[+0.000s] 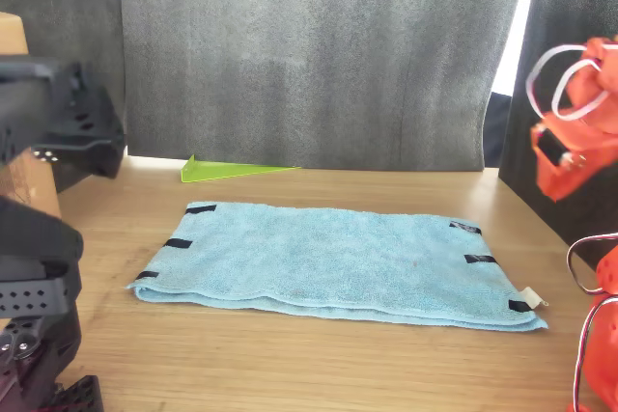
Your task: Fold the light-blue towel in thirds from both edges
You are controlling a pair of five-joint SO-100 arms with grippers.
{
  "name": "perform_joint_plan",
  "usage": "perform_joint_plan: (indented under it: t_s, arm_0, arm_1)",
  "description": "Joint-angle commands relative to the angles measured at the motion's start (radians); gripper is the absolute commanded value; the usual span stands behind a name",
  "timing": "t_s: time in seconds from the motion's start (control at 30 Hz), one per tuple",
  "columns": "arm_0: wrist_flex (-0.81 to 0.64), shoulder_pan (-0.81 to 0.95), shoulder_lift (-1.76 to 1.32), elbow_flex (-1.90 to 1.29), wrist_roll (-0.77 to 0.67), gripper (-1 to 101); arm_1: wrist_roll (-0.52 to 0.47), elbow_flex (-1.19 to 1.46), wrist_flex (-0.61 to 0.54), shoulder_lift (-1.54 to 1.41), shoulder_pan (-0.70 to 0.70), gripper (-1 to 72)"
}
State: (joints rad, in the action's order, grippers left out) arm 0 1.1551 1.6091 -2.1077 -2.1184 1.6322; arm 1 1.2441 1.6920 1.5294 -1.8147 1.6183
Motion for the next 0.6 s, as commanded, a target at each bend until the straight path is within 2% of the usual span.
perform_joint_plan:
  t_s: [0.0, 0.1, 0.2, 0.27, 0.43, 0.57]
  arm_0:
    - [0.029, -0.003, 0.092, 0.101, -0.006, 0]
    - [0.034, -0.023, 0.153, 0.126, -0.009, 0]
    - [0.035, -0.046, 0.206, 0.132, -0.005, 0]
    - [0.041, -0.063, 0.235, 0.133, 0.002, 0]
    - [0.069, -0.115, 0.278, 0.13, 0.011, 11]
    - [0.092, -0.133, 0.284, 0.129, 0.014, 17]
  arm_1:
    - [0.043, -0.124, 0.071, 0.196, 0.026, -0.1]
    - [0.066, -0.206, 0.112, 0.33, 0.043, 0.0]
    - [0.077, -0.21, 0.1, 0.365, 0.063, 0.0]
    - [0.08, -0.21, 0.095, 0.367, 0.071, 2.8]
    - [0.072, -0.213, 0.095, 0.376, 0.087, 11.9]
    - [0.069, -0.213, 0.095, 0.405, 0.091, 12.4]
